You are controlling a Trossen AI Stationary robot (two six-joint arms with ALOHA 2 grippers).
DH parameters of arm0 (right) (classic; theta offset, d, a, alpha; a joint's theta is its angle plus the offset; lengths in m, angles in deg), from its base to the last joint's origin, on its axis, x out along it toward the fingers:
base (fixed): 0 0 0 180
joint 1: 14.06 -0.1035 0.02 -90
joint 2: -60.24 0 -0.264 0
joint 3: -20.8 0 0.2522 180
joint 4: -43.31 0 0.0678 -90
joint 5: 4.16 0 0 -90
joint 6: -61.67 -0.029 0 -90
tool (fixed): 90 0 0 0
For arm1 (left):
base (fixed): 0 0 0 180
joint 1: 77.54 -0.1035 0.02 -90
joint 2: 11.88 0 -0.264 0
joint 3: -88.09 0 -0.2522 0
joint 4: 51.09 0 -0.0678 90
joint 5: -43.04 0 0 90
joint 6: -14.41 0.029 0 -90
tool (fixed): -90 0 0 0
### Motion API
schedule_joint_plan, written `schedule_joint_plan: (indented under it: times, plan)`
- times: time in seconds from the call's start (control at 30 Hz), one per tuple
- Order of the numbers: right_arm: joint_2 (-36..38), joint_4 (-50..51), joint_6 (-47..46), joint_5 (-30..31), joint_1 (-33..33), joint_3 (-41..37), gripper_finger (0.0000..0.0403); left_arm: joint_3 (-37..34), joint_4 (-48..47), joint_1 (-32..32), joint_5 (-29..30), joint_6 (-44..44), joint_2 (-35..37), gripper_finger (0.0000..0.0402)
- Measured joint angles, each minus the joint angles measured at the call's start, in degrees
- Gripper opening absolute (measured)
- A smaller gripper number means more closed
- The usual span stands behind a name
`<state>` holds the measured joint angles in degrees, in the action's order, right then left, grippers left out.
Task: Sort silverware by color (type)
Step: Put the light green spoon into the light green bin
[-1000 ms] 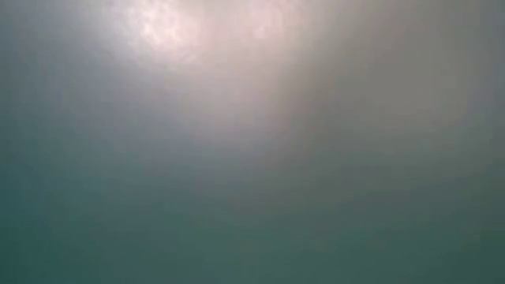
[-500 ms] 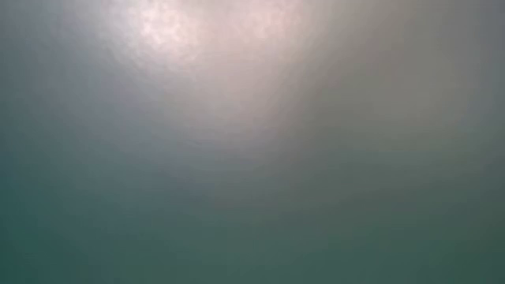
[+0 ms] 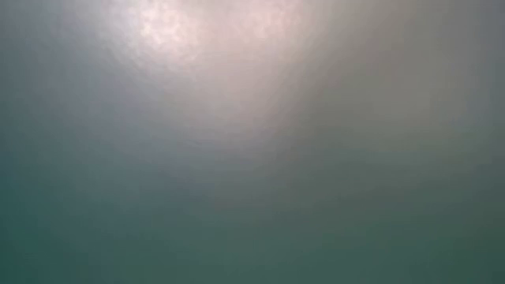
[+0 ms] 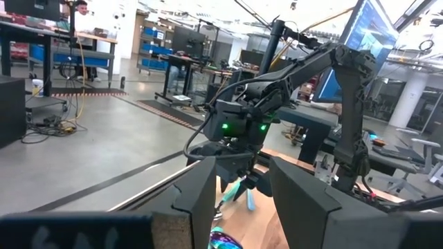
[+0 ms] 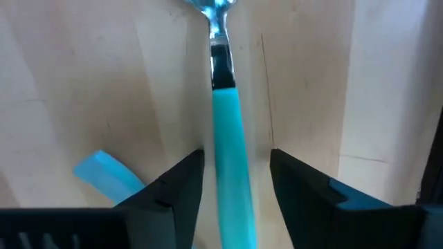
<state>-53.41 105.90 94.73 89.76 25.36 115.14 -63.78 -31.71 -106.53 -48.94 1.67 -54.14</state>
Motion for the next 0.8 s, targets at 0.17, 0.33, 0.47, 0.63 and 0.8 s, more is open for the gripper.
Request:
schedule_joint_plan:
  times: [0.17, 0.33, 0.47, 0.63, 0.8]
  plan:
    - [1.27, 2.12, -0.58, -0.57, -0.04, 1.21, 0.0076, -0.01, 0.36, 0.0, 0.01, 0.05, 0.0, 0.012]
    - [1.62, 3.19, -2.92, 0.6, 0.07, 3.04, 0.0038, -0.02, 0.44, -0.01, -0.02, 0.03, 0.0, 0.012]
    - [1.68, 3.06, -3.47, 0.77, 0.0, 3.89, 0.0038, 0.0, 0.33, 0.02, -0.04, -0.75, -0.24, 0.012]
    - [2.24, 3.15, -4.76, 0.72, -0.02, 4.96, 0.0038, -0.02, 0.33, 0.11, -0.49, -3.11, -2.64, 0.012]
    - [4.68, 2.17, -7.05, 0.62, -0.17, 5.08, 0.0038, -0.02, 2.69, 1.29, -0.19, -5.36, -8.98, 0.012]
